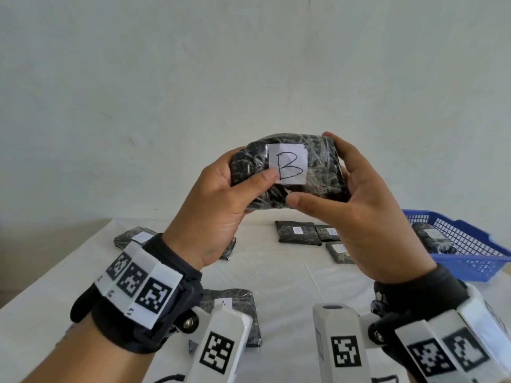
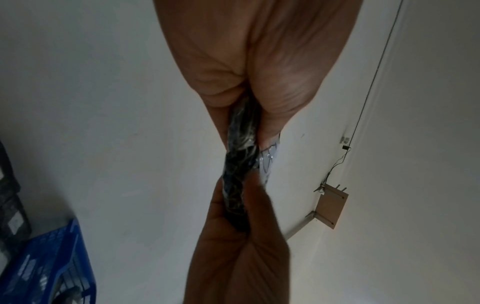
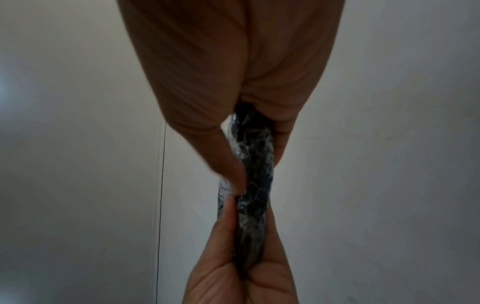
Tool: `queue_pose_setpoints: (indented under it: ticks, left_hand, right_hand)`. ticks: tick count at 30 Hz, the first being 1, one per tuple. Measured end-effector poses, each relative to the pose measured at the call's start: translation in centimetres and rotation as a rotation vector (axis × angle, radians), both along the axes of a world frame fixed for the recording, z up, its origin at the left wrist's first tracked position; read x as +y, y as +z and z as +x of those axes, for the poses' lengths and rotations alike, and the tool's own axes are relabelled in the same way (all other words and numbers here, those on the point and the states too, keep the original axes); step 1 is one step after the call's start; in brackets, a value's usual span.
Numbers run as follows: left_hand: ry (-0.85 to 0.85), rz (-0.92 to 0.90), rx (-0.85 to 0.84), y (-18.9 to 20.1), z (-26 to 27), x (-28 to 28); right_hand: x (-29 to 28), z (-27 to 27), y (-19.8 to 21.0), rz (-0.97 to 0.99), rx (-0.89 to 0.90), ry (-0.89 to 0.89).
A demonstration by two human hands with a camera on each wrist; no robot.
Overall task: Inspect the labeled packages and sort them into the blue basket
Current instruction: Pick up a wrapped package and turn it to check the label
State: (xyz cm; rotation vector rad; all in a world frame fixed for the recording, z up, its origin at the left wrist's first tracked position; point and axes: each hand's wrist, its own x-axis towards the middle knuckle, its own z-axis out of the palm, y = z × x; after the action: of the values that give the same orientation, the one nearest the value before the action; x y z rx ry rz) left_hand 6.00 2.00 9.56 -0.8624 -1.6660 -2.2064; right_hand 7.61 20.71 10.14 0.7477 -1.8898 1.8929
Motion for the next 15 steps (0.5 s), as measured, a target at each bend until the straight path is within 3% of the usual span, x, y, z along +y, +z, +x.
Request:
queue_pose_setpoints:
  ticks: [5, 9, 15]
  left_hand:
    - [0.022, -0.025, 0.053, -0.43, -0.24, -0.05]
    - [-0.087, -0.012, -0.012, -0.43, -0.12, -0.62]
    - [-0.011, -0.033, 0.013, -0.85, -0.43, -0.43]
  right_hand:
    - [-0.25, -0.61, 0.14, 0.043, 0.045, -0.065]
    - [0.07, -0.38, 0.28, 0.094, -0.048, 0.053]
    - [-0.41, -1.03, 0.26, 0.087, -0.023, -0.055]
